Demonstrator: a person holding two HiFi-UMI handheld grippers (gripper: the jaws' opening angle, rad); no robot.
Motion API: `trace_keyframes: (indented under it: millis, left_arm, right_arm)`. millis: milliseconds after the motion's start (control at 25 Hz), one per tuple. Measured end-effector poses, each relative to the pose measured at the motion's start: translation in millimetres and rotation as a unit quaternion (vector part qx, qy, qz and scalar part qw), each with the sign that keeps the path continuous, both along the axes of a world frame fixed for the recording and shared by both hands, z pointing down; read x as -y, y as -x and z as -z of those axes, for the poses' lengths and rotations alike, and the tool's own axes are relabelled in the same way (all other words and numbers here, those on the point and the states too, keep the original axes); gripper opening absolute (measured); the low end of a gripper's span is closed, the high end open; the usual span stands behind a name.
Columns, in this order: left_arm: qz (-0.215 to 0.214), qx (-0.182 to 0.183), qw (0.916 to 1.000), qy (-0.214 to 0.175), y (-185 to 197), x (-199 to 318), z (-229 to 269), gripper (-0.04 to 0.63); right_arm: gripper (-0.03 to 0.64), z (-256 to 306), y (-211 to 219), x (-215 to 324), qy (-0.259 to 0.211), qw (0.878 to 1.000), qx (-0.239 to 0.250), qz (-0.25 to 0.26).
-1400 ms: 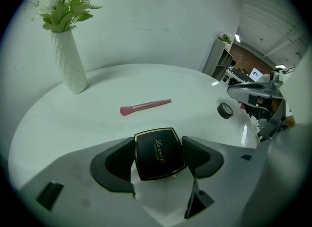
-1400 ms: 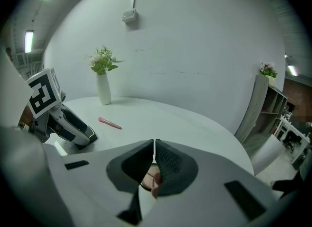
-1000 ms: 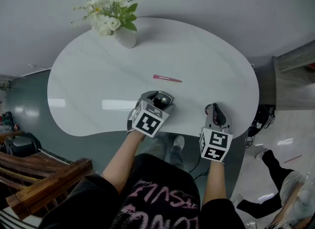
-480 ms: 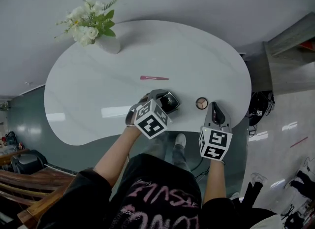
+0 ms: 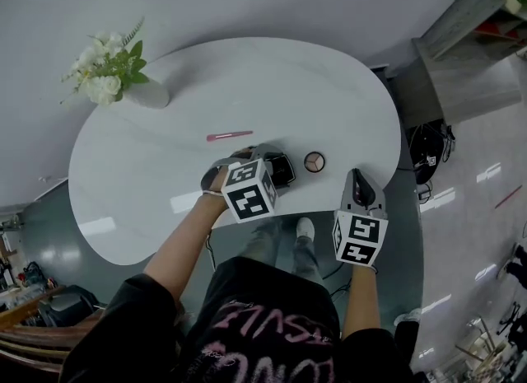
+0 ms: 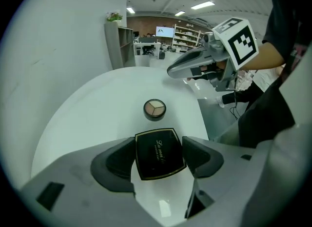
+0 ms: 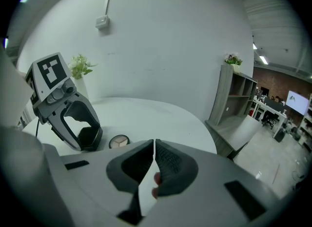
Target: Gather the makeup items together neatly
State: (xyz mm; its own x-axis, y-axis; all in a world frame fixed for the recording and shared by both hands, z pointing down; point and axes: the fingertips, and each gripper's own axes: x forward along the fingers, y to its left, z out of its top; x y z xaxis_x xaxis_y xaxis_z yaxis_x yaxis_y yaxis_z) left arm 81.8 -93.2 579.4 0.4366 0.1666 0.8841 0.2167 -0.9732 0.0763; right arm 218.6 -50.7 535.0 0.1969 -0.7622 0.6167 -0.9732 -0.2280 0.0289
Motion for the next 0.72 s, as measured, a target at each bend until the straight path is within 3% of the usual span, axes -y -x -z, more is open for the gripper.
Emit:
trace_keyframes:
  millis: [440, 720]
  left_arm:
    - [-0.077, 0.03, 0.9965, 0.011, -9, -11, -13, 0.301]
    - [-0.074, 0.028, 0.9967, 0.015, -11, -9, -17, 0.301]
  right_arm:
    - [0.069, -5, -15, -14, 0.004, 1.0, 0.006, -0.027]
    - [0.069, -9, -15, -13, 0.008, 1.0, 0.008, -0.024]
